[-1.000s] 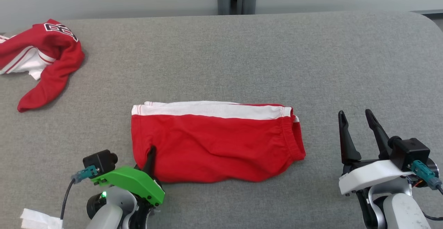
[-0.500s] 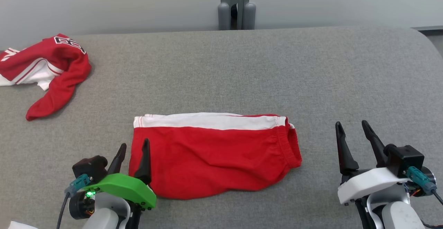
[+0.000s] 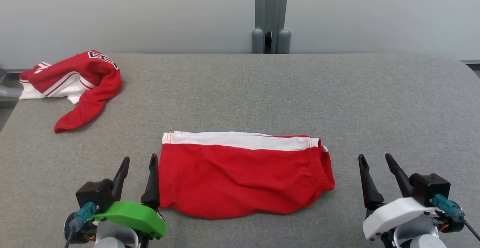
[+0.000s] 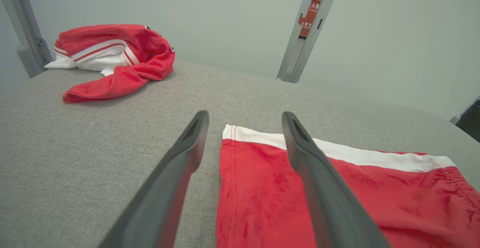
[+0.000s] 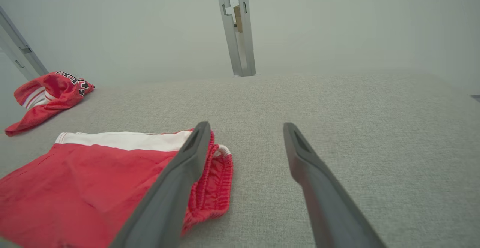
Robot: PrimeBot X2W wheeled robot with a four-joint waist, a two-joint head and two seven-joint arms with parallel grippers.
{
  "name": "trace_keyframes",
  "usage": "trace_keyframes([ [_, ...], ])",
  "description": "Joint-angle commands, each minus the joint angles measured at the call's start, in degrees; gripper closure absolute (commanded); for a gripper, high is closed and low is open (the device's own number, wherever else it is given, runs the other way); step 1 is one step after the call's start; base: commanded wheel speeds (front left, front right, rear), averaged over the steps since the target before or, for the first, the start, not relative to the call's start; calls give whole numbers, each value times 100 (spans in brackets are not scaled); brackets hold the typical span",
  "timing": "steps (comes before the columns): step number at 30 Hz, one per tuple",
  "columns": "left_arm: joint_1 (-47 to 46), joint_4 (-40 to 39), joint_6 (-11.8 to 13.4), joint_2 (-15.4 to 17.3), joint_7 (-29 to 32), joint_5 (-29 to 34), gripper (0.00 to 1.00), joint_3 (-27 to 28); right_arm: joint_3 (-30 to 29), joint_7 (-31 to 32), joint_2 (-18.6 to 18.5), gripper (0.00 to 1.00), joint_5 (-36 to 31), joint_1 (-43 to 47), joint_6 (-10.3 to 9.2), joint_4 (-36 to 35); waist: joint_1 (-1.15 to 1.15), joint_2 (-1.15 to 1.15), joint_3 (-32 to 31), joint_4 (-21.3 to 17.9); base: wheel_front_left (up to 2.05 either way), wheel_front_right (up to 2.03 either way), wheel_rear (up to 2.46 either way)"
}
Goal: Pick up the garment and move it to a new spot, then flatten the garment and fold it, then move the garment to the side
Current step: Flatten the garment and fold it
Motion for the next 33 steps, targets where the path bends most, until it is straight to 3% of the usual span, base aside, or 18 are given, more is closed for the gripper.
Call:
trace_keyframes([
  [1,157,-45,42,46,-12,-12,0,15,39,20,-13,0,37,48,-8,59,0,0,-41,95,0,0,0],
  [7,338,-232,104,58,2,-69,0,13,285,295,-14,0,124,-280,-8,373,0,0,4,231,0,0,0],
  [14,228,-325,129,-43,14,-62,0,-53,493,877,-14,0,46,-1030,-8,1301,0,0,120,465,0,0,0],
  [22,108,-274,87,-146,-15,-64,0,-33,240,1191,-16,0,-319,-1629,-8,2518,0,0,287,732,0,0,0],
  [30,110,-198,38,-183,-47,-37,0,62,115,1331,-16,0,-95,-1891,-8,3393,0,0,349,792,0,0,0],
  [31,114,-191,32,-186,-48,-32,0,68,142,1311,-15,15,-26,-1916,-8,3474,0,0,350,785,0,0,0],
  [32,118,-185,36,-194,-51,-26,0,76,183,1280,-15,60,68,-1953,-8,3555,0,0,354,772,0,0,0],
  [33,118,-182,33,-202,-53,-18,0,79,224,1247,-14,64,136,-1981,-8,3616,0,0,359,757,0,0,0],
])
